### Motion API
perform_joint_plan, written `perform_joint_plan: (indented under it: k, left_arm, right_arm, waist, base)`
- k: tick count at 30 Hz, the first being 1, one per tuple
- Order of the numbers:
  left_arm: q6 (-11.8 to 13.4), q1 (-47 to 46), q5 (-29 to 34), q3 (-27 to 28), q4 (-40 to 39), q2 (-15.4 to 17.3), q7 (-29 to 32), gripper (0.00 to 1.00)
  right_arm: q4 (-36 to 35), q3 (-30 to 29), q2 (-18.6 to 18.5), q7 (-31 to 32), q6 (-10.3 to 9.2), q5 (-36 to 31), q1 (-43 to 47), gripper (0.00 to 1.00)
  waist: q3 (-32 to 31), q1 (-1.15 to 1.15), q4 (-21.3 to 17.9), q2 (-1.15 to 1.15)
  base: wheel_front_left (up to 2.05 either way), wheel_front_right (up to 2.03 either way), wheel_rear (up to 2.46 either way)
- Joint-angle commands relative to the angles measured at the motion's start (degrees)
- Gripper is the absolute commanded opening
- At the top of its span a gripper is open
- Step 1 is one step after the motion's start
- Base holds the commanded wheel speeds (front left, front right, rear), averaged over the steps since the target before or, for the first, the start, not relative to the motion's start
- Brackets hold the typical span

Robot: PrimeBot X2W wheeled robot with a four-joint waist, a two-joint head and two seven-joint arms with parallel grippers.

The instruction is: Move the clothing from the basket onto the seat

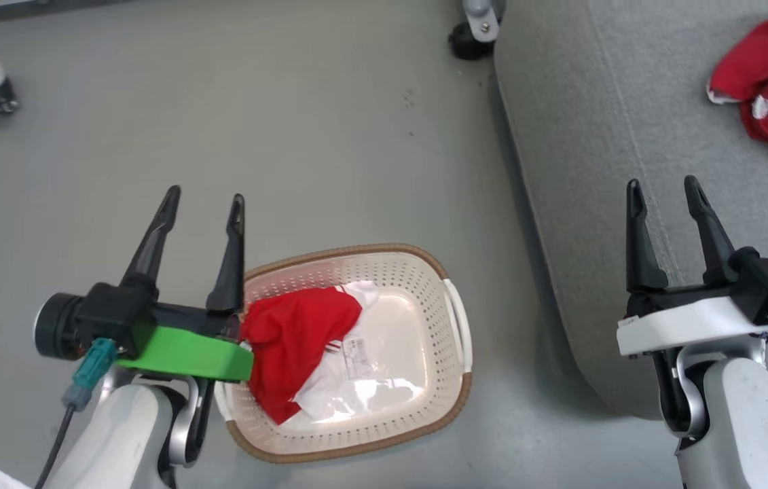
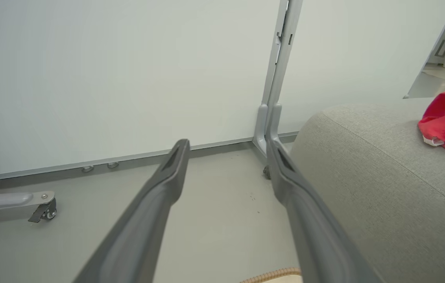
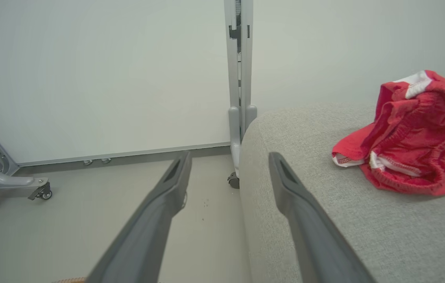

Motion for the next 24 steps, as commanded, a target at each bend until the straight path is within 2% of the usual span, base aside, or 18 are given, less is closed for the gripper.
perform_joint_plan:
  k: [1, 12, 24]
  left_arm:
    - [0.3, 1.8, -0.2, 1.4, 0.1, -0.6, -0.2, 1.00]
    - [-1.2, 9.7, 1.5, 10.7, 2.5, -3.1, -0.2, 1.00]
    - [-4.0, 15.3, 3.7, 12.7, 5.5, -4.8, -0.2, 1.00]
  right_arm:
    - [-1.2, 0.2, -0.2, 0.7, 0.00, -0.1, 1.4, 1.00]
    - [-7.7, 1.1, -0.2, 5.7, 0.00, -1.1, 7.4, 1.00]
    - [-9.9, 2.0, -0.2, 9.3, 0.00, 0.1, 13.3, 1.00]
  waist:
    - [-3.7, 0.01, 4.2, 0.00]
    - [-8.8, 0.01, 8.6, 0.00]
    - [-14.8, 0.01, 8.2, 0.00]
  base:
    - [0.00, 0.00, 0.00]
    - [0.00, 0.00, 0.00]
    - [0.00, 0.00, 0.00]
